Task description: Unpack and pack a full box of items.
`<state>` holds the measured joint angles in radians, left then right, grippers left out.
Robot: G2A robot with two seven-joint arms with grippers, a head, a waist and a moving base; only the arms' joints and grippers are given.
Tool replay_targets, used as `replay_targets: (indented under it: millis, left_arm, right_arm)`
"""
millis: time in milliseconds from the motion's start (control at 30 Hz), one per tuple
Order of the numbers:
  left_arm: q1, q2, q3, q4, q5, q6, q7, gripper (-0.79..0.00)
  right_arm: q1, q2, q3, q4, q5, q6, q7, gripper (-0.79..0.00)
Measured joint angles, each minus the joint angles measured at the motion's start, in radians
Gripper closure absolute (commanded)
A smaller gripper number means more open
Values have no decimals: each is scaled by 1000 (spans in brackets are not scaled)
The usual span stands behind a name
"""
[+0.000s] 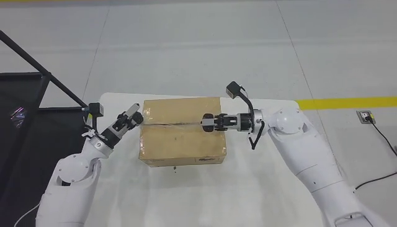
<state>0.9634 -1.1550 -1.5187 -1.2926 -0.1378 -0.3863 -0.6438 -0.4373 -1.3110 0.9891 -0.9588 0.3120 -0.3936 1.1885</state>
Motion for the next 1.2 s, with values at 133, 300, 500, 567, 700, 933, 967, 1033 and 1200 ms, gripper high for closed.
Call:
replay_targets:
  millis: [133, 300, 500, 567, 700, 933, 967, 1033, 1200]
  left_arm:
    - [1, 3, 4, -4, -5, -13, -27, -785]
    - [13, 12, -11, -18, -21, -30, -89, -785]
    - [36, 19, -40, -53, -37, -47, -67, -785]
    - [44, 20, -44, -71, -46, -49, -58, -785]
    - [61, 21, -36, -114, -46, -44, -56, -785]
    - [37, 18, 19, -94, 9, -19, -33, -785]
    - [32, 17, 26, -86, 8, -18, -31, -785]
    - [20, 16, 40, -69, 7, -19, -32, -785]
    - [11, 17, 52, -54, 5, -29, -38, -785]
  right_arm:
    - [-1, 2, 3, 1, -1, -4, -4, 0]
    - [-1, 4, 8, 5, -10, -1, -13, 0]
    - [6, 3, 5, 21, -27, 12, -44, 0]
    - [9, 3, 3, 26, -35, 19, -57, 0]
    - [15, 3, -1, 34, -52, 36, -67, 0]
    - [16, 4, -6, 42, -85, 52, -87, 0]
    - [15, 5, -6, 42, -91, 54, -92, 0]
    - [14, 6, -6, 42, -113, 62, -114, 0]
    - [8, 7, -11, 29, -151, 82, -149, 0]
